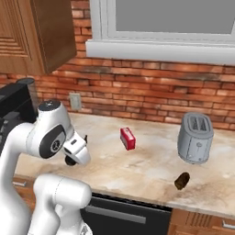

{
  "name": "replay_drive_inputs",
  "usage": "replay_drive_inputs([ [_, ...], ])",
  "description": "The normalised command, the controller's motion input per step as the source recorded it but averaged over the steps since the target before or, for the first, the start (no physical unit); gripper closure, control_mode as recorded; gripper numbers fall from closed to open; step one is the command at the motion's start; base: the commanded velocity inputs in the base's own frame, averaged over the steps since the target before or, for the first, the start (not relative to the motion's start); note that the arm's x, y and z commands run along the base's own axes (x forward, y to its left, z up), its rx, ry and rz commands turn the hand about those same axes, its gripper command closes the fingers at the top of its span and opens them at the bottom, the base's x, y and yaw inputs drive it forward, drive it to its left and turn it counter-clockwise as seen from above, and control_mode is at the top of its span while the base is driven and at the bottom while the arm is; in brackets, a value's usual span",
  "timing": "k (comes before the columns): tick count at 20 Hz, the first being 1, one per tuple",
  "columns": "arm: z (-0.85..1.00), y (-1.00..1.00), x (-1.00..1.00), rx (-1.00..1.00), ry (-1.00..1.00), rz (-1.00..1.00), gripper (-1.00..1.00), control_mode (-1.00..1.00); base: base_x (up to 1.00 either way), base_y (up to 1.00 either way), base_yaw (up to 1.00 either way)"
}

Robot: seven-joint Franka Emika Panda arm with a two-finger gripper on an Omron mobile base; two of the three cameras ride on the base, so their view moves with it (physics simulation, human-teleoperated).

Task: Place the eggplant and sweet potato inside the fridge drawer. Close the drawer after placing the vegetables.

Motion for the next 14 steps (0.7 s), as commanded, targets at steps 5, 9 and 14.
replay_drive_inputs([
  [5, 0.00, 0.00, 0.00, 0.00, 0.00, 0.00, 1.00, 1.00, -0.16, -0.81, 0.48],
  [9, 0.00, 0.00, 0.00, 0.00, 0.00, 0.00, 1.00, 1.00, -0.22, -0.53, 0.64],
  [14, 0.00, 0.00, 0.00, 0.00, 0.00, 0.00, 1.00, 1.00, -0.42, -0.21, 0.65],
])
